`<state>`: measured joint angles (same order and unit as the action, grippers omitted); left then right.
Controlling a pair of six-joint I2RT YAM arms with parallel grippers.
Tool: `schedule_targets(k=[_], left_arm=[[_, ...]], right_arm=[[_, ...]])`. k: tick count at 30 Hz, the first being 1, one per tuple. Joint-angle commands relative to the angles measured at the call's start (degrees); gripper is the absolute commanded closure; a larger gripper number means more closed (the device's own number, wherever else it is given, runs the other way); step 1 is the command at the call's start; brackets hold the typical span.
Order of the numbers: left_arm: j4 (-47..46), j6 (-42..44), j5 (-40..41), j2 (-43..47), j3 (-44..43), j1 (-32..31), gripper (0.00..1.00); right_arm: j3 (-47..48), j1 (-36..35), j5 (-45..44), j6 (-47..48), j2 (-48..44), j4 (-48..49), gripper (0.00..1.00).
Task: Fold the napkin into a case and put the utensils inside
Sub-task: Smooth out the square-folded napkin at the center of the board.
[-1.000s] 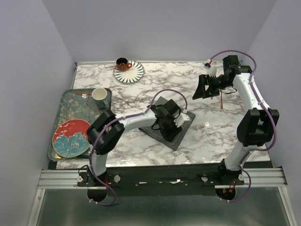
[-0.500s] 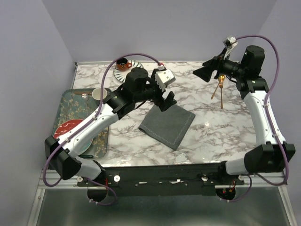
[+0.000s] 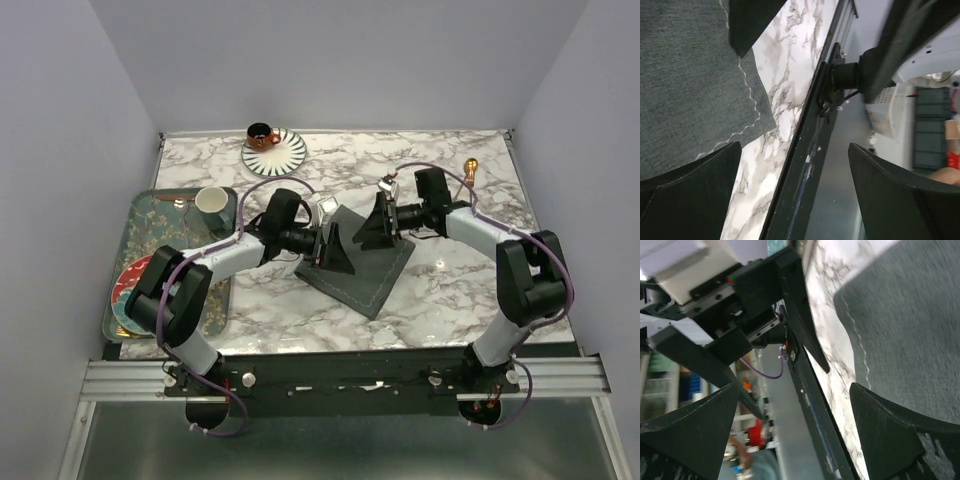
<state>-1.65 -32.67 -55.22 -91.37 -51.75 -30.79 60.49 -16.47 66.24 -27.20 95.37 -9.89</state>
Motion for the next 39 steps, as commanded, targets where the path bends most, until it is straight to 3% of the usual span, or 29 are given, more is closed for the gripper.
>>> schedule_targets(k=[1, 8, 13, 20, 25, 29, 33, 39], left_arm=[[-20.66, -13.2, -9.81, -5.73, 3.93, 2.21, 0.01], [-23.05, -13.74, -11.49, -15.57, 3.15, 7.48, 0.02], [-16.03, -7.59, -9.73, -18.93, 3.23, 9.43, 0.03], [-11.37, -2.14, -8.85, -23.32, 3.67, 10.39, 0.04], [-9.08, 0.4, -10.87, -23.51, 2.8, 11.1, 0.08], [1.53, 5.5, -11.49, -14.55, -2.99, 10.05, 0.11], [2.01, 0.95, -6.06, -10.14, -10.29, 9.69, 0.14], [-6.42, -13.9, 1.87, -19.17, -24.52, 7.76, 0.13]], right_arm=[[-3.62, 0.13, 4.6, -5.85, 6.84, 6.11, 0.0], [-4.86, -0.41, -1.89, 0.47, 12.02, 0.6, 0.0], [-3.1, -0.41, -10.32, 6.28, 15.89, -7.68, 0.0], [-3.1, -0.32, -14.73, 7.69, 18.44, -11.82, 0.0], [-2.92, -0.14, -13.16, 10.4, 18.01, -13.57, 0.0], [0.5, -0.05, -2.12, 12.61, 9.68, -13.93, 0.0], [6.91, 1.17, 0.21, 11.47, 4.21, -13.58, 0.0], [9.82, 6.53, -0.23, 2.79, 8.59, -7.96, 0.0]])
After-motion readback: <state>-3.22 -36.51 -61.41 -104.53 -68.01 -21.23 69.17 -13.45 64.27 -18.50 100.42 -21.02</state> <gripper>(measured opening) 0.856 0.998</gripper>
